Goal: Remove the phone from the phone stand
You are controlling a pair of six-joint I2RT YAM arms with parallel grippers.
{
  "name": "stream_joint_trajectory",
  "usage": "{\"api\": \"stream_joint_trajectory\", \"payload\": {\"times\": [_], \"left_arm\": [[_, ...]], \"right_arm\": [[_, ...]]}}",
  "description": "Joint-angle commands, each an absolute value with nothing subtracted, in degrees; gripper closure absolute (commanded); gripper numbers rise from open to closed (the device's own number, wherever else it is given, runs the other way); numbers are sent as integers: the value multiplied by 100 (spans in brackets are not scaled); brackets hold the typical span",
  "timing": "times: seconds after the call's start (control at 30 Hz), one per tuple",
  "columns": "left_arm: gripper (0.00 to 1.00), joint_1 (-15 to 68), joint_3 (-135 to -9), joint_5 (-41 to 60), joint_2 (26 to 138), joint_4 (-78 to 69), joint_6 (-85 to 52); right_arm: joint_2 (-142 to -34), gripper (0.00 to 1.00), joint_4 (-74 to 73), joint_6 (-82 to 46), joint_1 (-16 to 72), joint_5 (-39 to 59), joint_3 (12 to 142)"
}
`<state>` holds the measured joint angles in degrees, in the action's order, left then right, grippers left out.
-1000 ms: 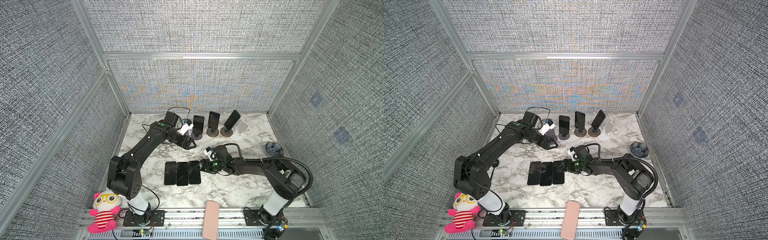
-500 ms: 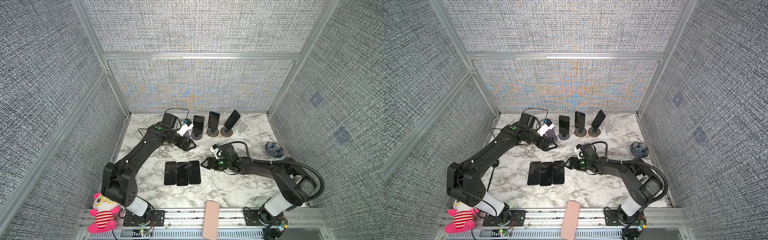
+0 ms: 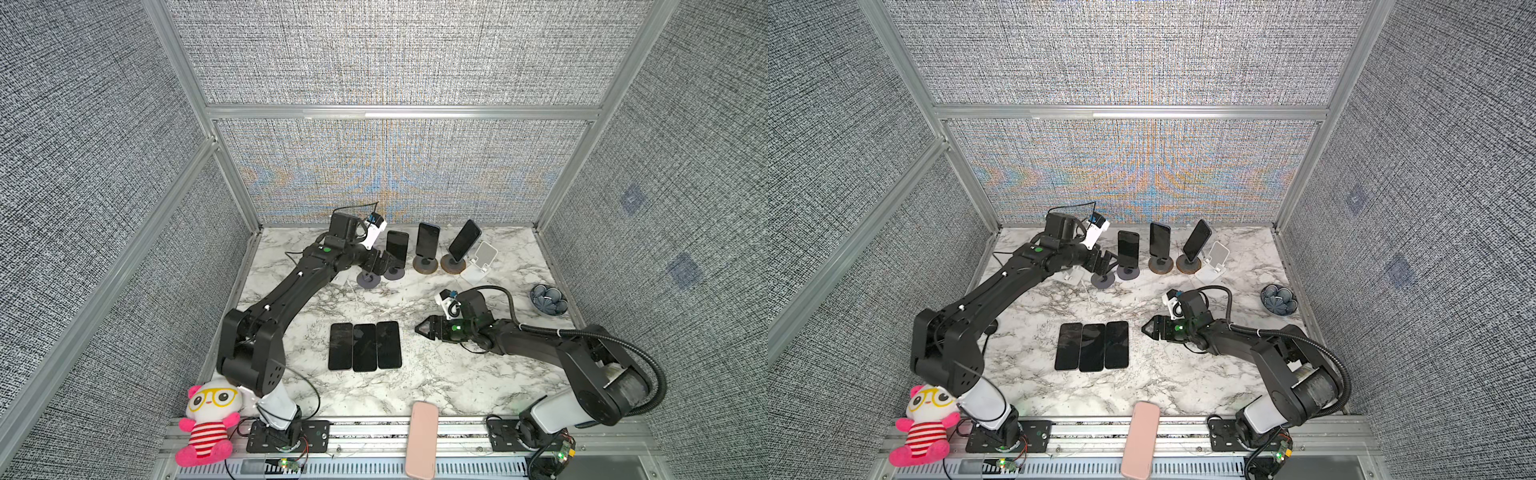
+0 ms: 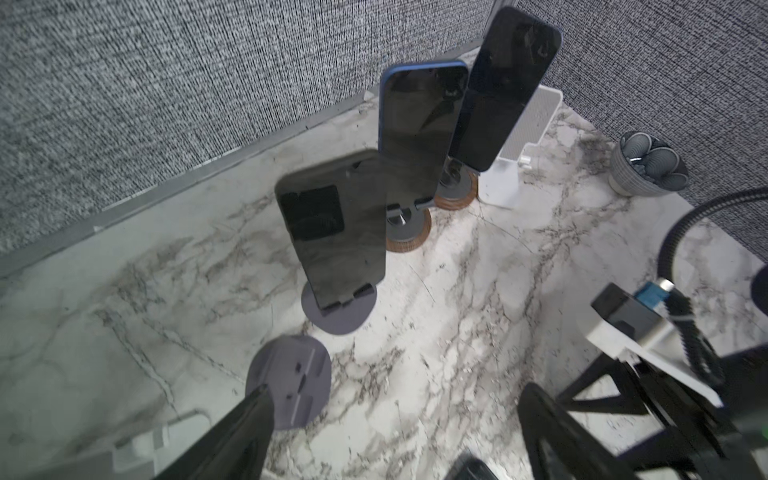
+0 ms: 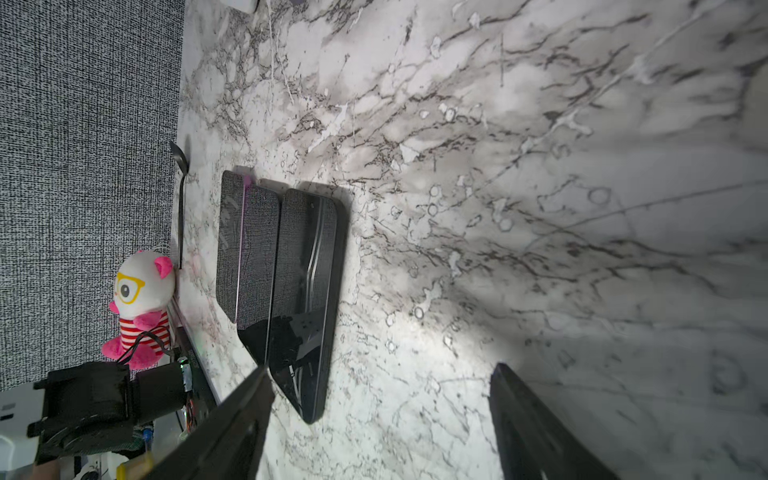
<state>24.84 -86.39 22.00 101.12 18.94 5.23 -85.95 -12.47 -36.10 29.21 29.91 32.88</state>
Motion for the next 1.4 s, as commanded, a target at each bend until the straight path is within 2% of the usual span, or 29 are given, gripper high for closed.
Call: {"api": "stream_joint_trajectory", "payload": {"times": [0.0,0.23,0.47,1.1,1.37], "left_arm": [[7,2488,-9260,2281,10662,1700,1053],[6,2463,-10554,2826,11577,2232,1541],[8,2444,-11736,3018,12225,3439,2235],[13,2373,-12428,3485,13007,3652,2692],[28,2366,-12445,3560,13118,3593,2654]], "right_arm": [[-8533,22,-1454,-3539,2885,3152,3197],[-8432,22,-1517,-3502,2720,3278,3051],[-8453,22,-1485,-3440,2562,3393,3020],[-8464,22,-1494,-3513,2526,3353,2873],[-8455,22,-1454,-3490,2520,3329,2854]]}}
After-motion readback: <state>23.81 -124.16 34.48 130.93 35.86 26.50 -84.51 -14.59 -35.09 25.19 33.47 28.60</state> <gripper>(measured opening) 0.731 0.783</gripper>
